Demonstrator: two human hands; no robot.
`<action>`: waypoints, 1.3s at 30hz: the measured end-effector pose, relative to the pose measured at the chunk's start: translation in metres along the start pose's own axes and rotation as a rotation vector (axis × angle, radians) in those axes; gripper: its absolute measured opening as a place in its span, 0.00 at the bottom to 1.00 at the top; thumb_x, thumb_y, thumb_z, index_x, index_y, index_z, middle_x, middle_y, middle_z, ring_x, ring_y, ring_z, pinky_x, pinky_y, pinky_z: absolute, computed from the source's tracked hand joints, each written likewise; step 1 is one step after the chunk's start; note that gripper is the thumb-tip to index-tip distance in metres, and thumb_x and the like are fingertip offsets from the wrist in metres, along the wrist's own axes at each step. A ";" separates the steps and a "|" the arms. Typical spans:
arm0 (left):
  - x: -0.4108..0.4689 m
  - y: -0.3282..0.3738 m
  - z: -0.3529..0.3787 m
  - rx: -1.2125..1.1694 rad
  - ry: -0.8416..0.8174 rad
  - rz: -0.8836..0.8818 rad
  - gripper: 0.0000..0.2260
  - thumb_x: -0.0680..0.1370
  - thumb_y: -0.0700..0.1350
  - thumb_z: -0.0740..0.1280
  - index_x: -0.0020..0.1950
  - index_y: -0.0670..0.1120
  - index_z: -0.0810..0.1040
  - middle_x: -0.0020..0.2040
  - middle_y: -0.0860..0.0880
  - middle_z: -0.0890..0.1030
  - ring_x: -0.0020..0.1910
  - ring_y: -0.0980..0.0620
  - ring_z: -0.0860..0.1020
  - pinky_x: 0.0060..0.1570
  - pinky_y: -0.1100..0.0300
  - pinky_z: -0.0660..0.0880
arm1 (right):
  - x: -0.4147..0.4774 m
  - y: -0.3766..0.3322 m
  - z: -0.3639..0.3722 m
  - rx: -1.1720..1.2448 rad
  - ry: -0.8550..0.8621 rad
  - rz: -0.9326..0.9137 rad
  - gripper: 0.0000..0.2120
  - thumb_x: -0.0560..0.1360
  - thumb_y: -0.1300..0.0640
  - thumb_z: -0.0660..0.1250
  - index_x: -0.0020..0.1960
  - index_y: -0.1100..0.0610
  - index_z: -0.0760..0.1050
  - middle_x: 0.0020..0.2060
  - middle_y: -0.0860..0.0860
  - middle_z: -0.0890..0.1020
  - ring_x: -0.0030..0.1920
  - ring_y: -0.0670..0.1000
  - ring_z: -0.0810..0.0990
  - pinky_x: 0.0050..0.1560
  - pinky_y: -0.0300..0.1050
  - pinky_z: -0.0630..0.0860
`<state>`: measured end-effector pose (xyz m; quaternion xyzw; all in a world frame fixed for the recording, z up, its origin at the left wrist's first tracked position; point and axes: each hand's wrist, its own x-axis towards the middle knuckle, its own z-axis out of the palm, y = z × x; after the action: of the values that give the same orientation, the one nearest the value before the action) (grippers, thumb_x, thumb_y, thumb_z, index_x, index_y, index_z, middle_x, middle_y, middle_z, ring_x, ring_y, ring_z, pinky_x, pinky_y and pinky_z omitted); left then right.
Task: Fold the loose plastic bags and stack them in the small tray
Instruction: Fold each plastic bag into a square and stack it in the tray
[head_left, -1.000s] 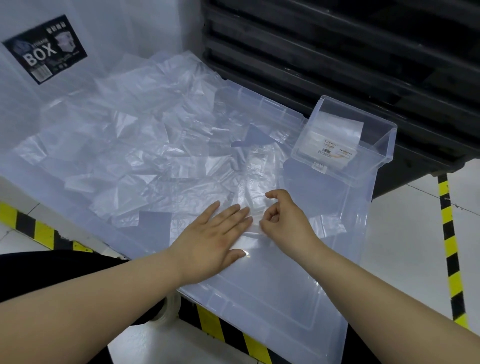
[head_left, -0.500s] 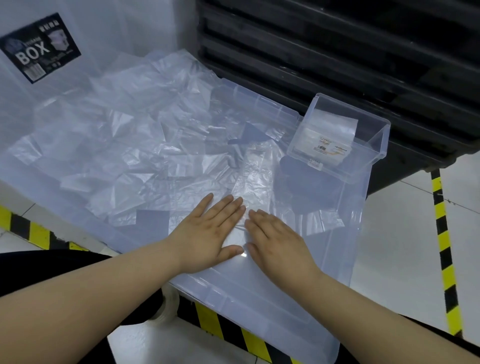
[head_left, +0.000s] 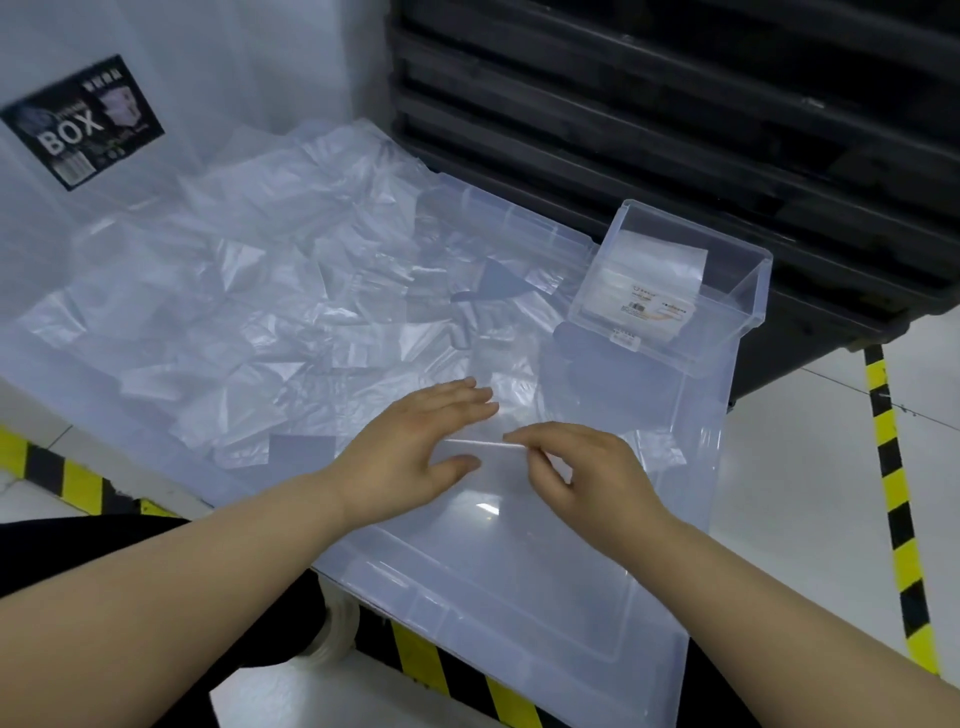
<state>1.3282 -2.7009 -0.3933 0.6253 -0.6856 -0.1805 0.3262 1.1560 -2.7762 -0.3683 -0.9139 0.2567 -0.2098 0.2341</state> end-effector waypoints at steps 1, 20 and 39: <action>-0.001 0.004 -0.002 -0.134 -0.004 -0.102 0.20 0.73 0.53 0.63 0.65 0.52 0.70 0.63 0.60 0.69 0.64 0.68 0.60 0.63 0.78 0.54 | 0.000 -0.001 -0.004 0.086 -0.012 0.038 0.15 0.70 0.56 0.57 0.43 0.61 0.82 0.34 0.46 0.82 0.40 0.44 0.77 0.40 0.28 0.70; 0.003 0.021 -0.006 -0.302 0.028 -0.606 0.14 0.80 0.44 0.60 0.35 0.44 0.74 0.30 0.50 0.73 0.33 0.53 0.70 0.36 0.66 0.68 | 0.023 0.003 0.005 0.396 -0.165 0.573 0.06 0.73 0.64 0.63 0.46 0.66 0.76 0.36 0.54 0.77 0.36 0.49 0.73 0.40 0.40 0.68; -0.004 0.004 0.000 0.468 0.184 -0.189 0.20 0.73 0.49 0.57 0.56 0.40 0.79 0.51 0.43 0.81 0.52 0.43 0.78 0.53 0.53 0.69 | 0.064 0.000 0.022 0.099 -0.288 0.734 0.18 0.76 0.59 0.59 0.28 0.56 0.63 0.27 0.50 0.69 0.35 0.52 0.71 0.39 0.41 0.67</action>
<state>1.3252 -2.6969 -0.3919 0.7586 -0.6148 0.0110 0.2155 1.2167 -2.8058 -0.3692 -0.7691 0.5204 0.0059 0.3710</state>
